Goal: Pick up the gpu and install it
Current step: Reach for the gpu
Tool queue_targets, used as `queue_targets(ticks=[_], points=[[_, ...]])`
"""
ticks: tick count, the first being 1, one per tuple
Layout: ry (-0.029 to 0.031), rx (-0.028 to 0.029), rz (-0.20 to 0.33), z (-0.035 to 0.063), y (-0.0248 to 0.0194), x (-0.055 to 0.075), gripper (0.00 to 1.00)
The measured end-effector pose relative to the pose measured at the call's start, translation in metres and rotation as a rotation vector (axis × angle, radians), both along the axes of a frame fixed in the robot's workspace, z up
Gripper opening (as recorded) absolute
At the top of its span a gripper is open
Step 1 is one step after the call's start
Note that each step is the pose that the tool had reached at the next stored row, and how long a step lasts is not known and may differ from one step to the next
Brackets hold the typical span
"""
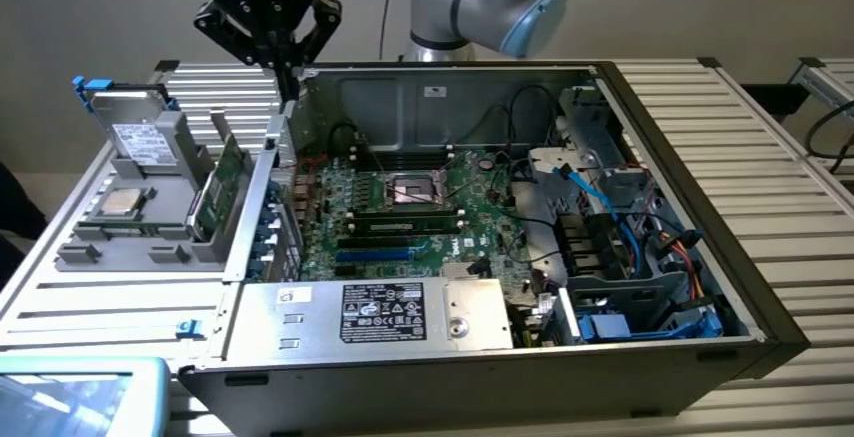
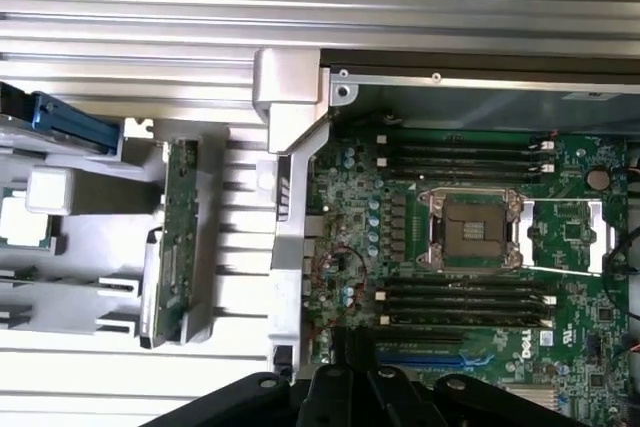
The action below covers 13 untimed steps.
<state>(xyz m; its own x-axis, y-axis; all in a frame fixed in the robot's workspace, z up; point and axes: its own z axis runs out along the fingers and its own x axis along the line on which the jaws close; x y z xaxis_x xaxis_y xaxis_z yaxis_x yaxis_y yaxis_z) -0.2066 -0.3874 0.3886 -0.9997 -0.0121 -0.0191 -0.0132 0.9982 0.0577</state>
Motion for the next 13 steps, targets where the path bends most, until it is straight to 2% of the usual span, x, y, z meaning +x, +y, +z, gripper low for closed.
queue_targets(ticks=[13], points=[[0.0000,0.0000,0.000,-0.0067,0.0115,-0.059,0.12]])
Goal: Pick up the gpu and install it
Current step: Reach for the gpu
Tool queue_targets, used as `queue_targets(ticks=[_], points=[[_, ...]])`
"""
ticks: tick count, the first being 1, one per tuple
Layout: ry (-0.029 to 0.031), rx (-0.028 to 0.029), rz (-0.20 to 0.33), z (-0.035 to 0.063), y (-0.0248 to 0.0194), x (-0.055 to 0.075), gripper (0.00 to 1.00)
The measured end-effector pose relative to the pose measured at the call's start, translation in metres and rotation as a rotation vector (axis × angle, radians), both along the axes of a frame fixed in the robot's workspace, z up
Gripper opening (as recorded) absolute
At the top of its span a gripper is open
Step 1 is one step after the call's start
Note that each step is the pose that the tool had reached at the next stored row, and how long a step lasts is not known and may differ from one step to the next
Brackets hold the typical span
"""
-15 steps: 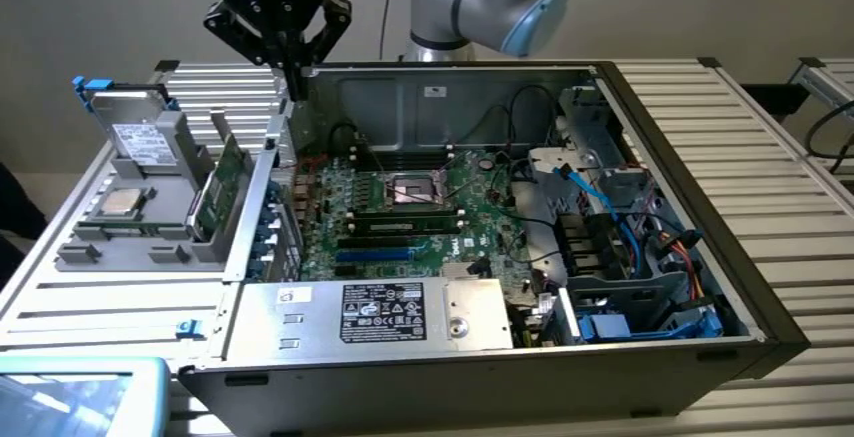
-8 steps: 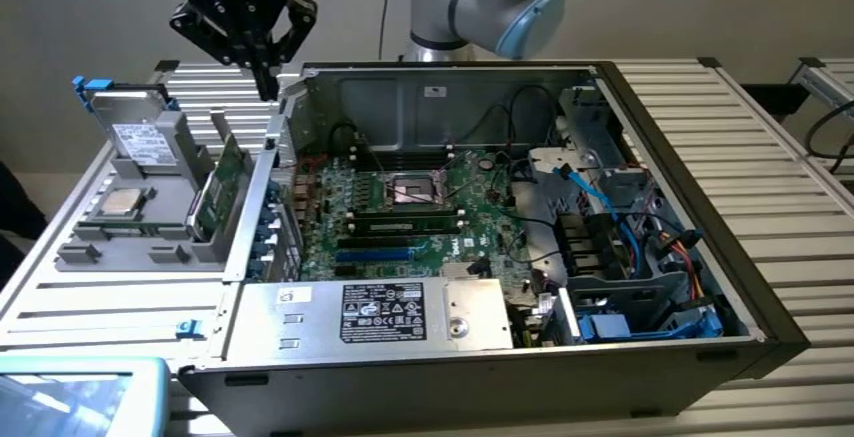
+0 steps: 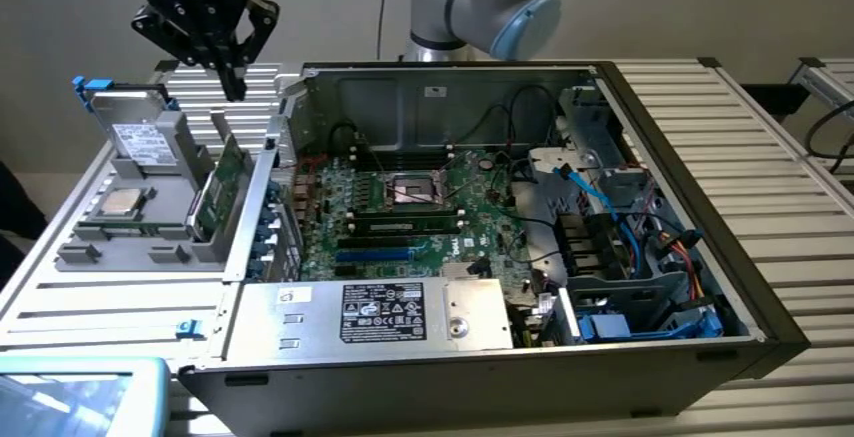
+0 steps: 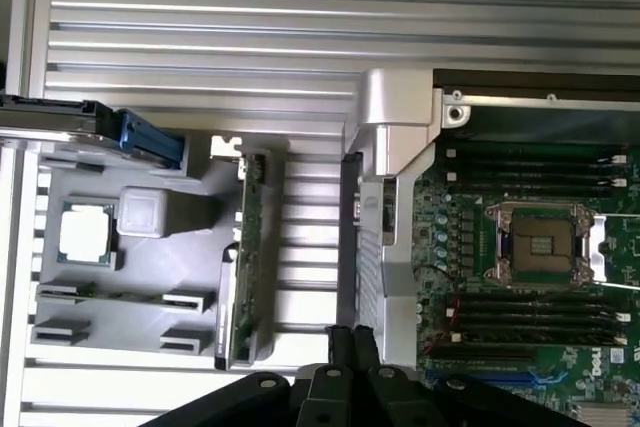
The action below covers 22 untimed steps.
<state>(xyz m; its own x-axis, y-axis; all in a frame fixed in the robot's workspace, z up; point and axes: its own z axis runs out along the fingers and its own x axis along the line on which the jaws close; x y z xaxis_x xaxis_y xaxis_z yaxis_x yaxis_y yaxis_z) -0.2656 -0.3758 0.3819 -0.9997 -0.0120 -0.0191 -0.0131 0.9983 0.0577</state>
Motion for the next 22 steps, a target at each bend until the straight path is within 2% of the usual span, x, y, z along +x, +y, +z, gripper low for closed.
queue_targets(ticks=[6,18,22], points=[[0.0001,-0.0001,0.000,-0.0067,0.0019,-0.027,0.12],[0.0001,-0.0001,0.000,-0.0164,0.0020,-0.082,0.12],[0.0028,0.0000,0.000,-0.0226,0.0020,-0.087,0.12]])
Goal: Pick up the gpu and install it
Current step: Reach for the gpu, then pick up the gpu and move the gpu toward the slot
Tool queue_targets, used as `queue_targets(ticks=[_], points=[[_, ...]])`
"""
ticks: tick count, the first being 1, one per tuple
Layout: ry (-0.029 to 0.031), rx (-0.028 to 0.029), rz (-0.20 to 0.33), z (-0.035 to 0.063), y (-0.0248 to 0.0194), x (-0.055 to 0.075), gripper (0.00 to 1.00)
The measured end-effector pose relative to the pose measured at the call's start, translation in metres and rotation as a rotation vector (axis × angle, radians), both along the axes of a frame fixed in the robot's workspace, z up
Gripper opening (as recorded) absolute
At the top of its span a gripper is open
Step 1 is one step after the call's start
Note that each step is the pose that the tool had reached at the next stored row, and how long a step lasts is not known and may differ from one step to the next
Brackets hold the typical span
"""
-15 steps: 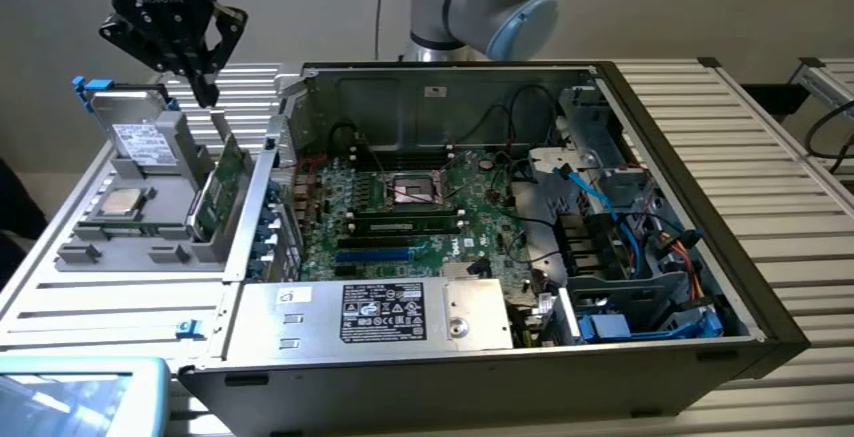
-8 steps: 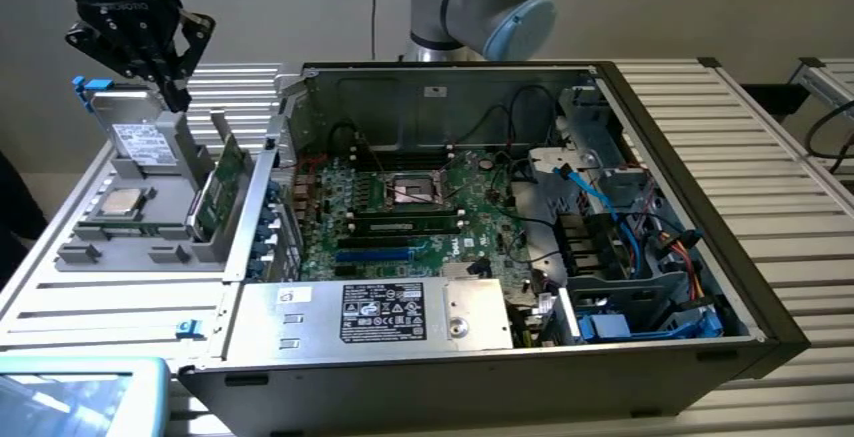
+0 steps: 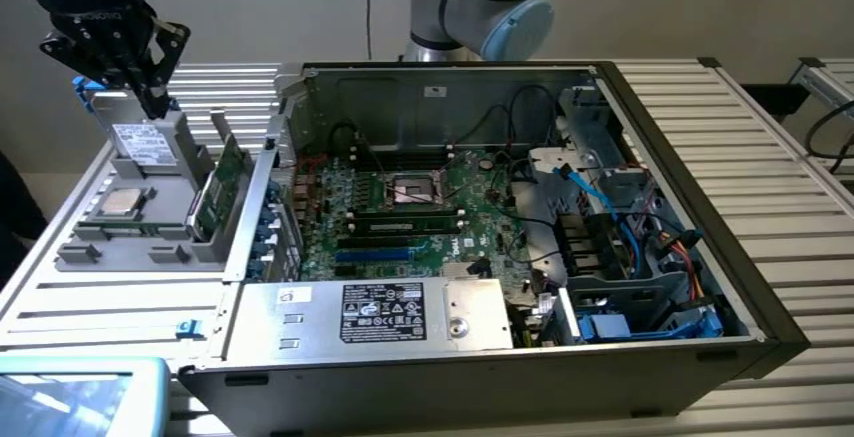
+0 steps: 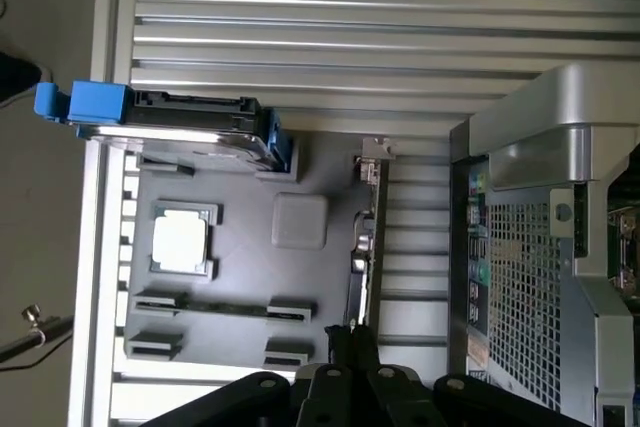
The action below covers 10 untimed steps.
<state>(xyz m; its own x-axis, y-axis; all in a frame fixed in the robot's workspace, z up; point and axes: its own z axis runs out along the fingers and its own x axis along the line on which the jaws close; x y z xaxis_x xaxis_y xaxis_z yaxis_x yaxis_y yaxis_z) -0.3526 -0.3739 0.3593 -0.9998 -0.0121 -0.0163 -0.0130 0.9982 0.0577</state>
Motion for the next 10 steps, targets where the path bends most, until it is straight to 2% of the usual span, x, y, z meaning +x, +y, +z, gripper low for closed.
queue_targets(ticks=[2,10], points=[[0.0016,0.0000,0.000,-0.0027,0.0000,0.0000,0.12],[0.0016,0.0000,0.000,-0.0027,0.0000,0.0000,0.12]])
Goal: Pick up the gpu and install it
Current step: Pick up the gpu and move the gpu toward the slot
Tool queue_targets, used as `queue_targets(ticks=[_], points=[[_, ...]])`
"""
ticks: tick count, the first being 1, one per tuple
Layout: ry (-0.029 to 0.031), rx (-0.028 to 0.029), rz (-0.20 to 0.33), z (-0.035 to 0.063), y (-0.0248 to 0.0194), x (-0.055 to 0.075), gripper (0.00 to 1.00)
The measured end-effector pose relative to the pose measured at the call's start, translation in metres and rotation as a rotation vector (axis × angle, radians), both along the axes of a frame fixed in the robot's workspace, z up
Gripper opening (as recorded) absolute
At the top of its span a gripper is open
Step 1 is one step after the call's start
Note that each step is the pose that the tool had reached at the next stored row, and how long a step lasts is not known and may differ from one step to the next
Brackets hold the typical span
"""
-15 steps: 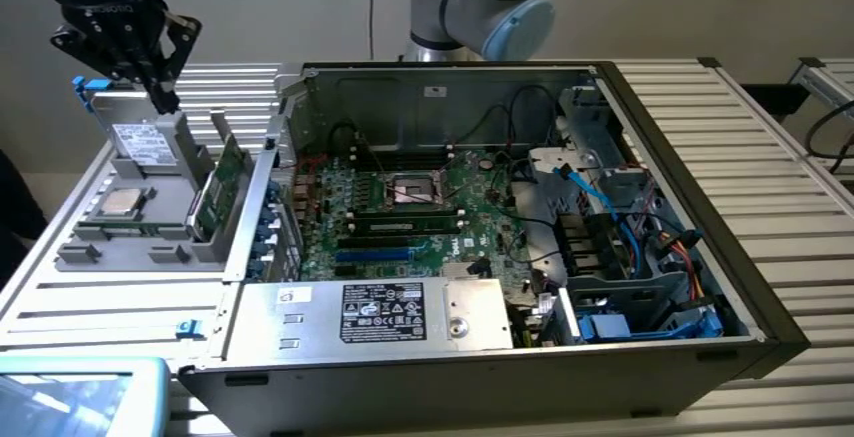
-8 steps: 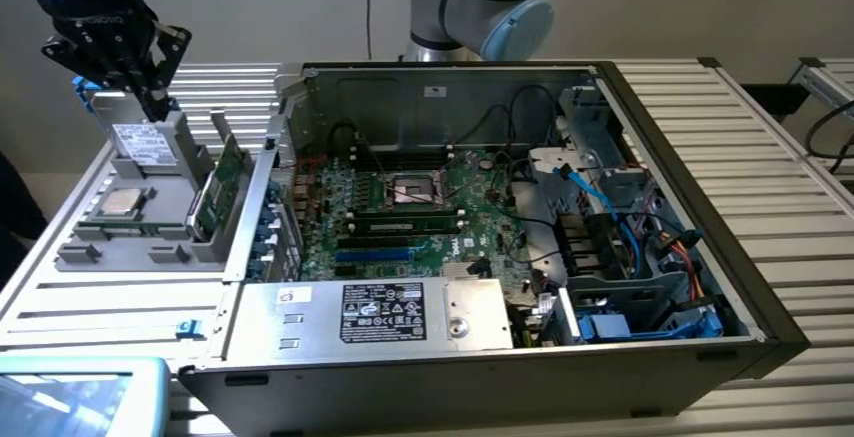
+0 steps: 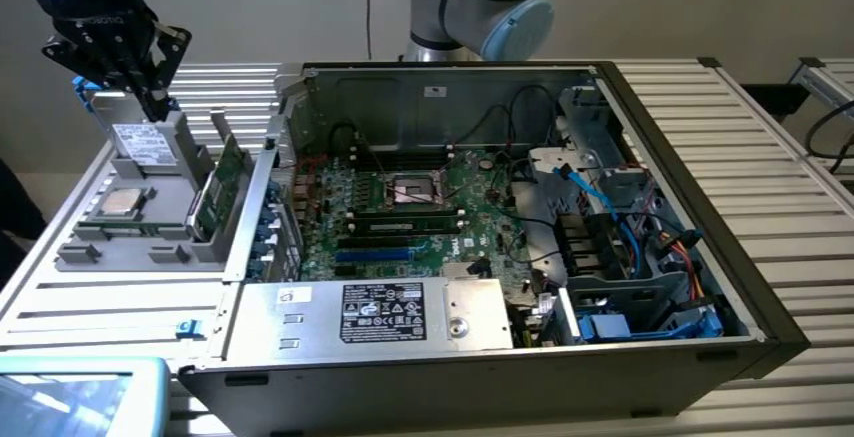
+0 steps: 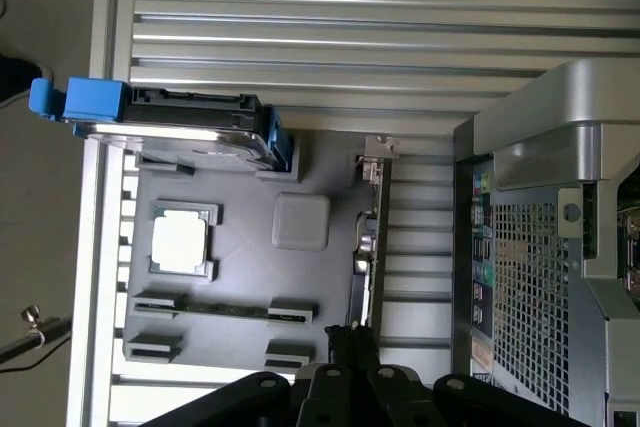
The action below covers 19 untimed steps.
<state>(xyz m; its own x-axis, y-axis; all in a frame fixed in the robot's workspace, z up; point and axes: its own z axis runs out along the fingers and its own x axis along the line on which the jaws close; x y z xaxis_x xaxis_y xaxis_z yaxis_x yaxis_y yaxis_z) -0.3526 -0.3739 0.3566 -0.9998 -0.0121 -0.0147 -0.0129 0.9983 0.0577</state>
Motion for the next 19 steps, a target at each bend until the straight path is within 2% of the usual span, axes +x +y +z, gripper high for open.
queue_targets(ticks=[7,9,10,13,15,16,19], points=[[0.0000,0.0000,0.000,0.0000,0.0000,0.0000,0.13],[-0.0003,0.0001,0.000,0.0000,0.0000,0.0000,0.25],[-0.0004,0.0000,0.000,0.0000,0.0000,0.0001,0.25],[-0.0031,0.0001,0.000,-0.0008,-0.0001,0.0000,0.43],[-0.0086,0.0000,-0.002,-0.0030,0.0000,0.0000,0.43],[-0.0103,0.0000,-0.004,-0.0042,0.0000,0.0000,0.49],[-0.0128,-0.0002,-0.017,-0.0092,0.0000,-0.0001,0.49]])
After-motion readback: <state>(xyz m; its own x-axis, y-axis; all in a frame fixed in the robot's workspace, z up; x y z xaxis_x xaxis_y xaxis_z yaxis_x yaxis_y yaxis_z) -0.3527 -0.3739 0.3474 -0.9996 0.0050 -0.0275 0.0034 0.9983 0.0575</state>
